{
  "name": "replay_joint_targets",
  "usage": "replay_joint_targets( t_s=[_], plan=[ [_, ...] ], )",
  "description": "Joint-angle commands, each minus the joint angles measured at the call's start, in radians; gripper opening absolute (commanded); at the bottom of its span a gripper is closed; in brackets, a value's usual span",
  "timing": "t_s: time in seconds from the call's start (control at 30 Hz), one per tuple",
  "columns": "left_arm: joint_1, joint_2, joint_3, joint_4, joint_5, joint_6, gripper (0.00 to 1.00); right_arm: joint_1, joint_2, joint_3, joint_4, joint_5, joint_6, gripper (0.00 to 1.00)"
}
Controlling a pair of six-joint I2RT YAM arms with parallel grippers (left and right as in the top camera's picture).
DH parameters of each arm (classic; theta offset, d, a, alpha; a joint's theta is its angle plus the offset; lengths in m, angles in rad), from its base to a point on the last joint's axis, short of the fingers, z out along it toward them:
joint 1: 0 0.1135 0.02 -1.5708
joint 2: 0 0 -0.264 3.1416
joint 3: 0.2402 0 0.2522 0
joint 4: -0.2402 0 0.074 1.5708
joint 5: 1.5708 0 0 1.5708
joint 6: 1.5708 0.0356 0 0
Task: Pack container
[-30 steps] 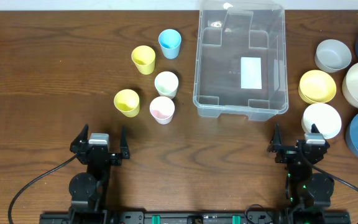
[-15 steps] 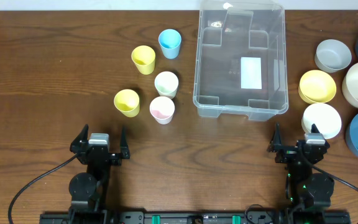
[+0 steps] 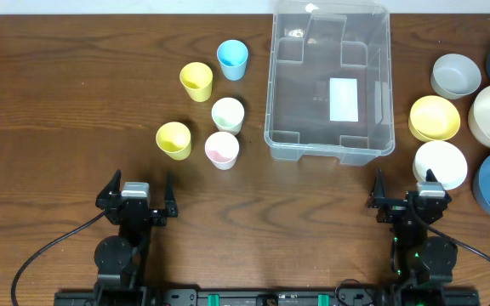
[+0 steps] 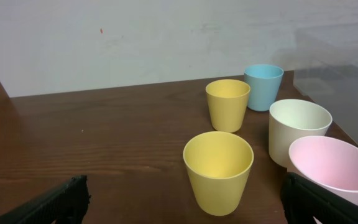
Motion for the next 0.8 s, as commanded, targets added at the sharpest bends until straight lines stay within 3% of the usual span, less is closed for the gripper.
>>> replay_joint_targets(
  t_s=[0.0,0.2,0.3,0.47,0.63,0.77],
  plan=[
    [0.005,-0.004,-0.019,-0.037,-0.012,0.010,0.98,0.012,-0.006,-0.002,-0.005,-0.003,-0.012,0.99],
    [0.005,-0.004,-0.019,-0.037,-0.012,0.010,0.98,0.012,-0.006,-0.002,-0.005,-0.005,-0.008,0.99],
    [0.005,-0.004,-0.019,-0.037,-0.012,0.010,0.98,0.012,-0.006,-0.002,0.010,-0.013,0.066,0.99],
    [0.005,-0.004,-0.019,-0.037,-0.012,0.010,0.98,0.013,-0.006,0.002,0.157,-0.066,0.118,0.99],
    [0.005,-0.004,-0.019,-0.037,-0.012,0.010,0.98,0.011,0.006,0.104,0.219,-0.066,-0.030,0.99],
    [0.005,-0.004,-0.019,-0.037,-0.012,0.010,0.98,0.010,0.111,0.322,0.060,0.090,-0.101,0.99]
  ],
)
